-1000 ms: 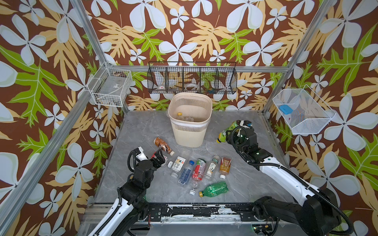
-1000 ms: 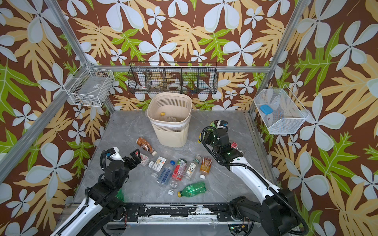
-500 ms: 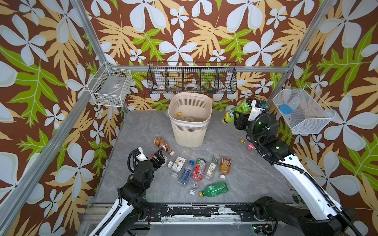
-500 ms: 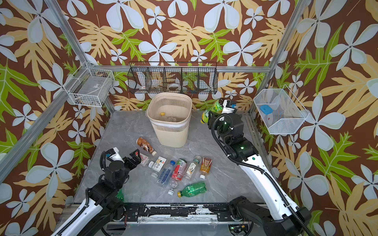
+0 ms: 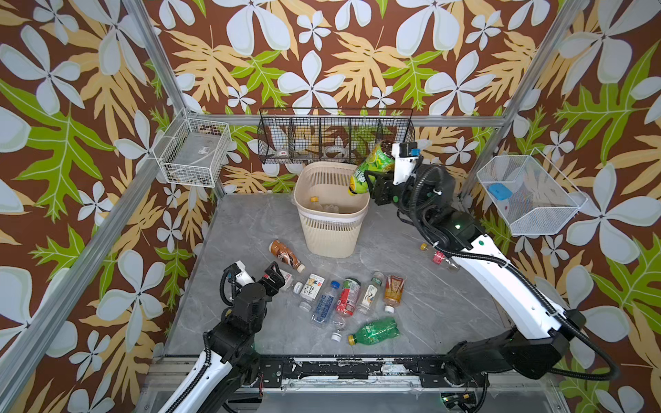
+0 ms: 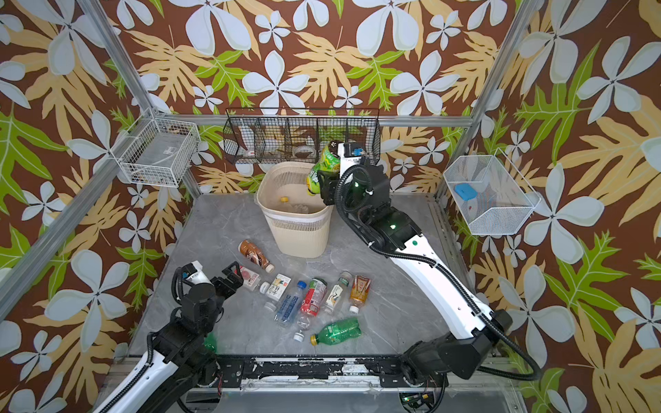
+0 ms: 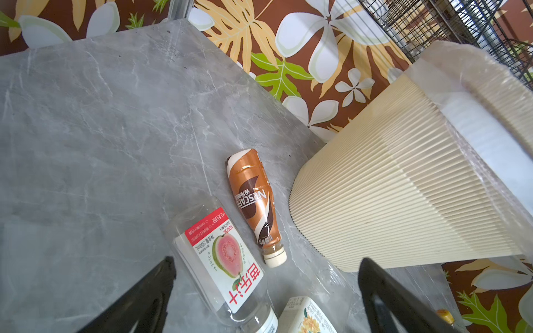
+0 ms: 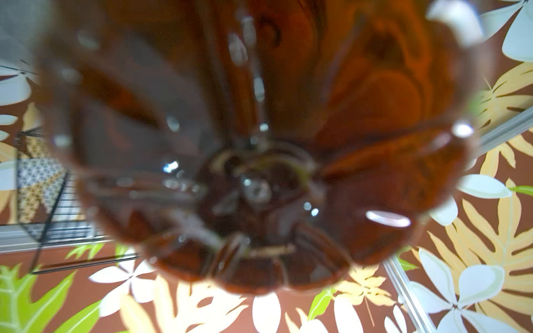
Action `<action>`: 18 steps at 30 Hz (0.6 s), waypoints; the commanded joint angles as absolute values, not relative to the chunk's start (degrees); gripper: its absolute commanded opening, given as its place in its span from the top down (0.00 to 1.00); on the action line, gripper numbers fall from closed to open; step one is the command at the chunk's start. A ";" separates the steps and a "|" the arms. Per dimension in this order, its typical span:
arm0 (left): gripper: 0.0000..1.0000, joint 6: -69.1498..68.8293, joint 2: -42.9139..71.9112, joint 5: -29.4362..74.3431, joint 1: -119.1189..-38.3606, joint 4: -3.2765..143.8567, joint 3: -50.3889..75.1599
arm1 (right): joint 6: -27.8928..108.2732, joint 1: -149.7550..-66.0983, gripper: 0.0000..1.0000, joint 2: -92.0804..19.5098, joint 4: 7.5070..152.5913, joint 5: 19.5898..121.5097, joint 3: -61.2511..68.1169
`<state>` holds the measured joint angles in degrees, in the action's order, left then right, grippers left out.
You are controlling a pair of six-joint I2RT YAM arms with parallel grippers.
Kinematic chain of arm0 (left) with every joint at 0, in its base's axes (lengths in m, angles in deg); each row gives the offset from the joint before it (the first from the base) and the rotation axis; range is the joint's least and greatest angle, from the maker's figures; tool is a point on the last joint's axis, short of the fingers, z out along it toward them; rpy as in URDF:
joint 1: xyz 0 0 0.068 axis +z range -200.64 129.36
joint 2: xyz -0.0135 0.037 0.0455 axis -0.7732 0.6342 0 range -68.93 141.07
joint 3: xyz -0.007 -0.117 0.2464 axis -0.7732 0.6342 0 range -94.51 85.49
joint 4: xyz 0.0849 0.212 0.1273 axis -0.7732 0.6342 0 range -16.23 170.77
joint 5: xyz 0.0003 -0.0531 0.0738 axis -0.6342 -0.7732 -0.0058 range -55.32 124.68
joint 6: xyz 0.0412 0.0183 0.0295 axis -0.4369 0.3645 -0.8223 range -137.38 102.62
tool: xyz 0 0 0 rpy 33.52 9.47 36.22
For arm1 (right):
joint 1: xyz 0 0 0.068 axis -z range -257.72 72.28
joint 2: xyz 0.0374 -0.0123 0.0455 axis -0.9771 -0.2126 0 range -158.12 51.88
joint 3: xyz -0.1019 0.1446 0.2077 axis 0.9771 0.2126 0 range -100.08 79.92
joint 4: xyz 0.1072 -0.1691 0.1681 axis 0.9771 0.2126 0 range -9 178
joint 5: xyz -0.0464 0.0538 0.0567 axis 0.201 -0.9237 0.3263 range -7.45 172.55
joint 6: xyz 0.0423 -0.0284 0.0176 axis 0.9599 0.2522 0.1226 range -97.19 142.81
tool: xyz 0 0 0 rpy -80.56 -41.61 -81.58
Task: Throw the plastic bottles in the bin
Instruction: Throw the plastic bottle into the trash bin.
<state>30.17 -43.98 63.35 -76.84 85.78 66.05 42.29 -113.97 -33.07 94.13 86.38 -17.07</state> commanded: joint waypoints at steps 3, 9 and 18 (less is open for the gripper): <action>0.00 30.63 -45.71 65.88 -76.66 88.36 65.96 | 43.42 -114.51 0.50 -38.41 92.98 83.32 -19.19; 0.00 30.69 -46.61 66.51 -76.66 89.21 65.98 | 45.24 -114.51 0.50 -43.39 91.46 80.59 -21.73; 0.00 30.43 -46.71 66.75 -76.59 90.64 65.29 | 50.64 -114.46 0.50 -49.45 87.74 75.79 -24.17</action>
